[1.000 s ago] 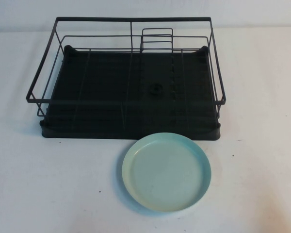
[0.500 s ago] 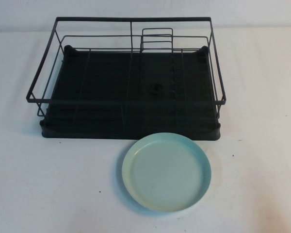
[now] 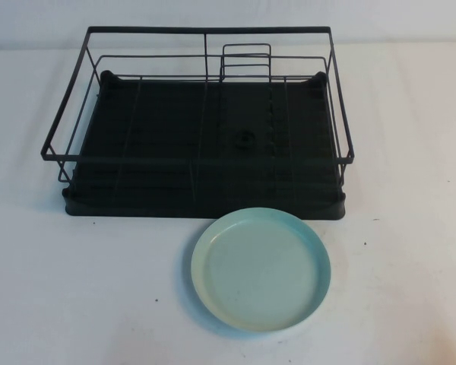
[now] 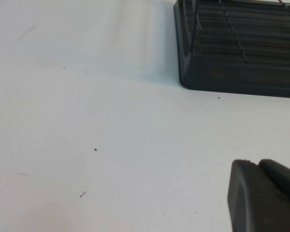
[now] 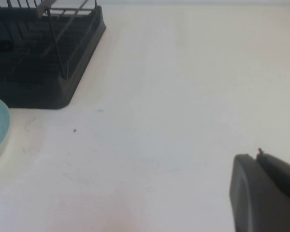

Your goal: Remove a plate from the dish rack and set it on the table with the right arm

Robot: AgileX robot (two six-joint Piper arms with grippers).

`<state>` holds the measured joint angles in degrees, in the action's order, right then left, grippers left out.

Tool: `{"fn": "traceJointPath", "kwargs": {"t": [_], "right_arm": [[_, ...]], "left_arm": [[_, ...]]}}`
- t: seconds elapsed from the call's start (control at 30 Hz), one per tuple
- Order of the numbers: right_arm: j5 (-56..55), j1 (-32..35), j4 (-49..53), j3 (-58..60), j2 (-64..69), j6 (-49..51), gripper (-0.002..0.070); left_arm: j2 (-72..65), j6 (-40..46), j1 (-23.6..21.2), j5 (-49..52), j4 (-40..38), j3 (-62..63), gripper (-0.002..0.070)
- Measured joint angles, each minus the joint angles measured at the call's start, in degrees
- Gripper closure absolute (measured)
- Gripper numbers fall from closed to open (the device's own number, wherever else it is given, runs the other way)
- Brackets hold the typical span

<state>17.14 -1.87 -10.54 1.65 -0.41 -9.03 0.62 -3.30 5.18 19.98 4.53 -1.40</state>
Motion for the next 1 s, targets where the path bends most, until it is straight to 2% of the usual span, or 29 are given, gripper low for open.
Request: {"fn": "traceJointPath", "kwargs": {"t": [0.13,1.0], "right_arm": [[3.2,0.0,1.8,0.0,0.0,2.2,0.0694],[3.2,0.0,2.1,0.0,-0.1,2.6,0.0694]], "left_arm": [[0.0,0.0,0.0,0.0,0.0,0.0,0.0679],[0.0,0.0,0.0,0.0,0.0,0.0,0.0679]]}}
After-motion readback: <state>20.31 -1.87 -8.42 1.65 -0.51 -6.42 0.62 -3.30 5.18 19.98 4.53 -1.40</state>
